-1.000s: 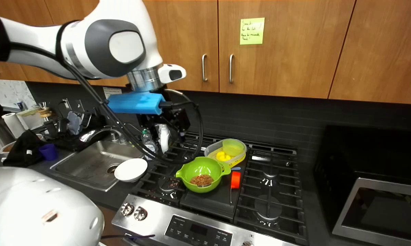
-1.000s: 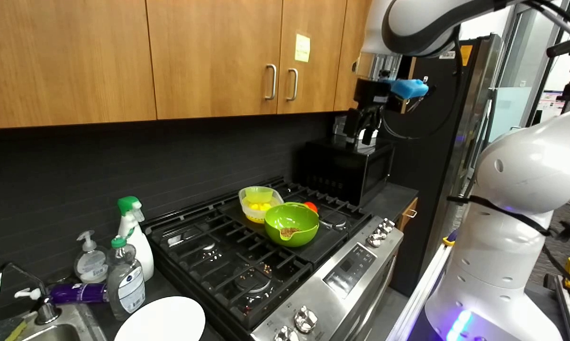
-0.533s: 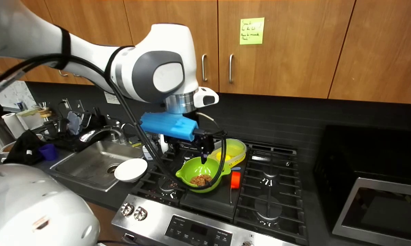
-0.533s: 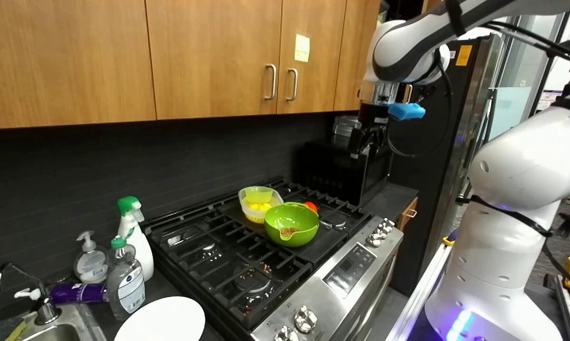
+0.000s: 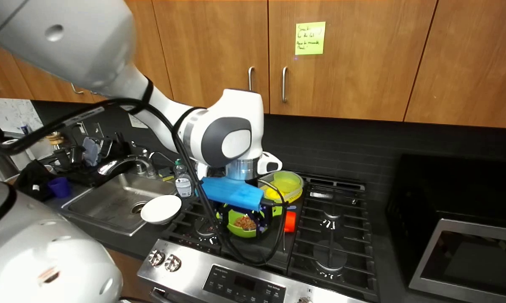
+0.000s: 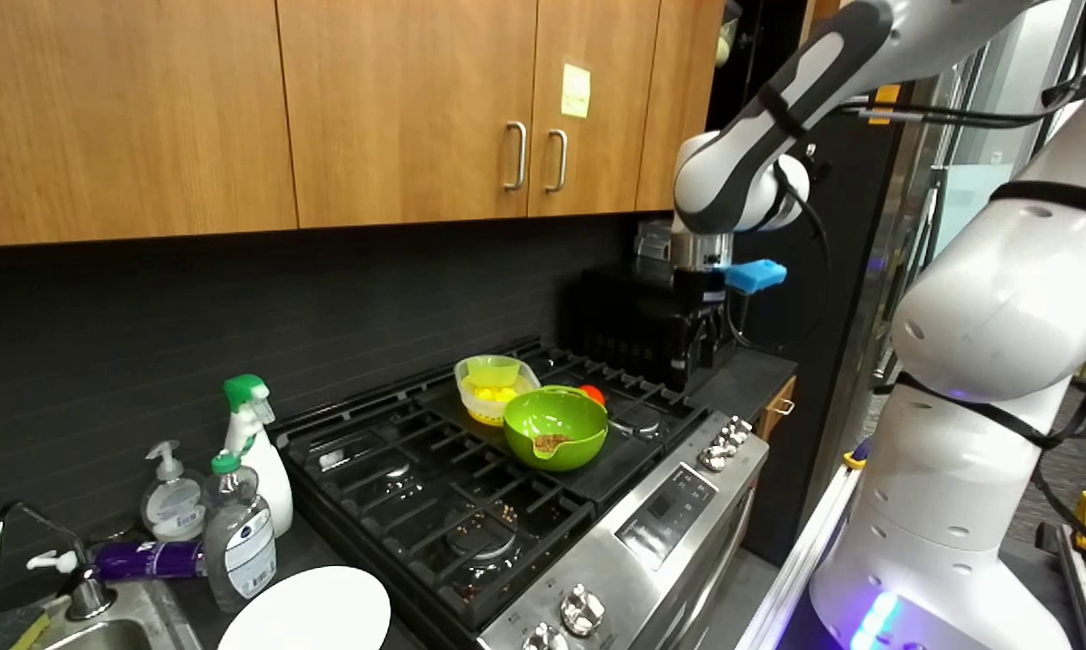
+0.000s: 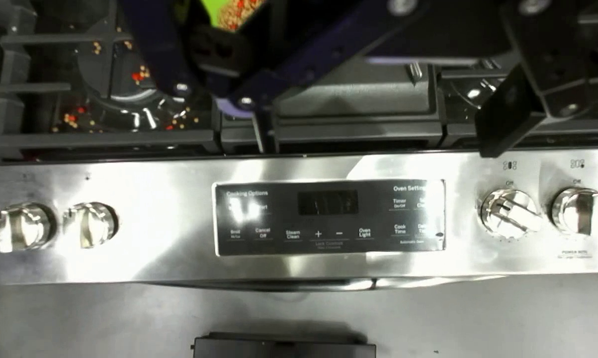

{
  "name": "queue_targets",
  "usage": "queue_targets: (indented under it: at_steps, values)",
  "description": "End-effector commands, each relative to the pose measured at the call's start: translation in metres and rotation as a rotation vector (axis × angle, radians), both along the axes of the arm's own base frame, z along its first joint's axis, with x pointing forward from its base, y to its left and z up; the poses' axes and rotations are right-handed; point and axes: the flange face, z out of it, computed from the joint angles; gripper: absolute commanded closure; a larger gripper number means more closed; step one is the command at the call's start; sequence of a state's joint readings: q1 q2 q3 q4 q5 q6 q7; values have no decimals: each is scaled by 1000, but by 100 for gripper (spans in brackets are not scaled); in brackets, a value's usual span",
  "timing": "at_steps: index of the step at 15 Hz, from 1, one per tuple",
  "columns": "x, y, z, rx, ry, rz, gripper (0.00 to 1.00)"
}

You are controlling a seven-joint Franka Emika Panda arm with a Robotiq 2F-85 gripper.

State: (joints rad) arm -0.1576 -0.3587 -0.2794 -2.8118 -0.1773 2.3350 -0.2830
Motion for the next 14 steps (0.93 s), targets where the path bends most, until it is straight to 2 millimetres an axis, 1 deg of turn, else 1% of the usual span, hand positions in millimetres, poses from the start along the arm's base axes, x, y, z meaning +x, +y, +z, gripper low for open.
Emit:
queue_targets:
  at_steps: [1,2,4,7,14]
  values:
    - [1,0,-9,1,20,0,0]
    - [3,0,-11,0,26,1,0]
    - [6,-2,-6,-4,16,1,0]
    - [6,-2,-1,-5,6,2,0]
    - [6,-2,-1,-5,6,2,0]
